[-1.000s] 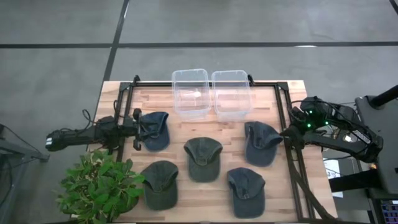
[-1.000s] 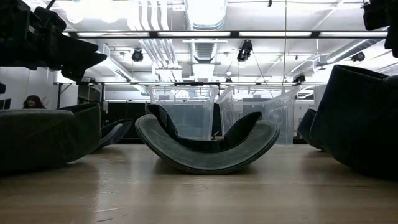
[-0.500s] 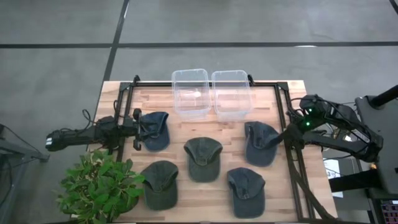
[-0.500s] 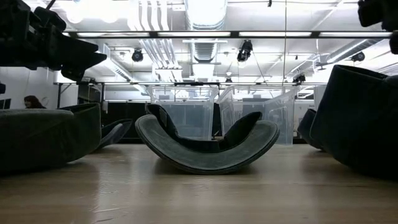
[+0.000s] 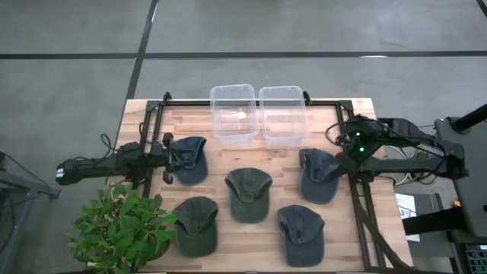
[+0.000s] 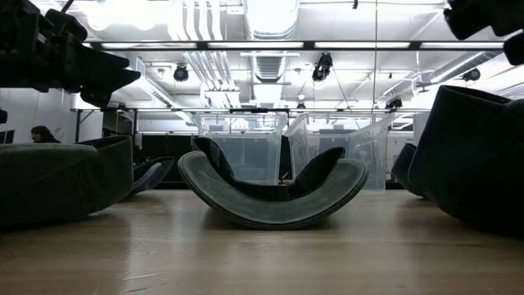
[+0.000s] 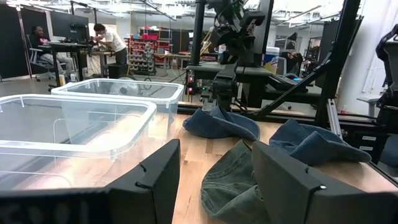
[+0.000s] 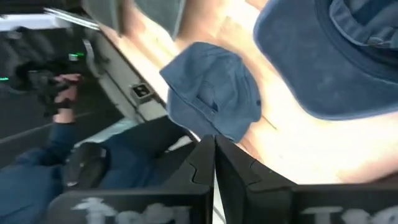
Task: Pick & Place hat
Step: Put the top right blue cap into the right transparent bin
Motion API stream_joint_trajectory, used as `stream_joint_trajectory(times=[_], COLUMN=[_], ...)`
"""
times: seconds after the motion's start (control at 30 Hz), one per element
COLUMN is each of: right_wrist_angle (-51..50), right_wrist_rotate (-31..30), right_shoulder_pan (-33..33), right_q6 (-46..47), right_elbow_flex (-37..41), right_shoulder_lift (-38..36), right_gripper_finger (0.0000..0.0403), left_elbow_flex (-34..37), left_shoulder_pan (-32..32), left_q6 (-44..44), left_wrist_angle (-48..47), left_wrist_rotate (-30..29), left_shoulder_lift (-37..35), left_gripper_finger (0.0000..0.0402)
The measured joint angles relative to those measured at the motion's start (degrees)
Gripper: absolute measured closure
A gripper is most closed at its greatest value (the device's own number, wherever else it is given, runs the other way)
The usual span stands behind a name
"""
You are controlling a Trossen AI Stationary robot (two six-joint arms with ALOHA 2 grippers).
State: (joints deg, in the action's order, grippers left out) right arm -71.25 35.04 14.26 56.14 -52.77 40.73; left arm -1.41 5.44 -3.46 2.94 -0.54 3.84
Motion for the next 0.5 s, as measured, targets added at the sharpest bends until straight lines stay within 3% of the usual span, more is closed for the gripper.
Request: stream_joint_trajectory(times=[0.23, 0.5], right_wrist_angle=[-5.32, -7.13], right_wrist_rotate=[-12.15, -23.38], right_shoulder_pan=[-14.55, -31.29], right_q6=[8.75, 23.97], right_elbow_flex=[-5.24, -1.59], right_shoulder_lift=[10.75, 15.45], right_gripper_finger=[0.0394, 0.0394], left_elbow_flex=[0.0, 0.0], left_shoulder_pan=[0.0, 0.02], left_q6=[0.02, 2.38], left_wrist_angle=[-0.42, -0.94], left_wrist_rotate=[0.0, -0.97], left_shoulder_lift=[0.0, 0.02], left_gripper_finger=[0.0209, 0.0209])
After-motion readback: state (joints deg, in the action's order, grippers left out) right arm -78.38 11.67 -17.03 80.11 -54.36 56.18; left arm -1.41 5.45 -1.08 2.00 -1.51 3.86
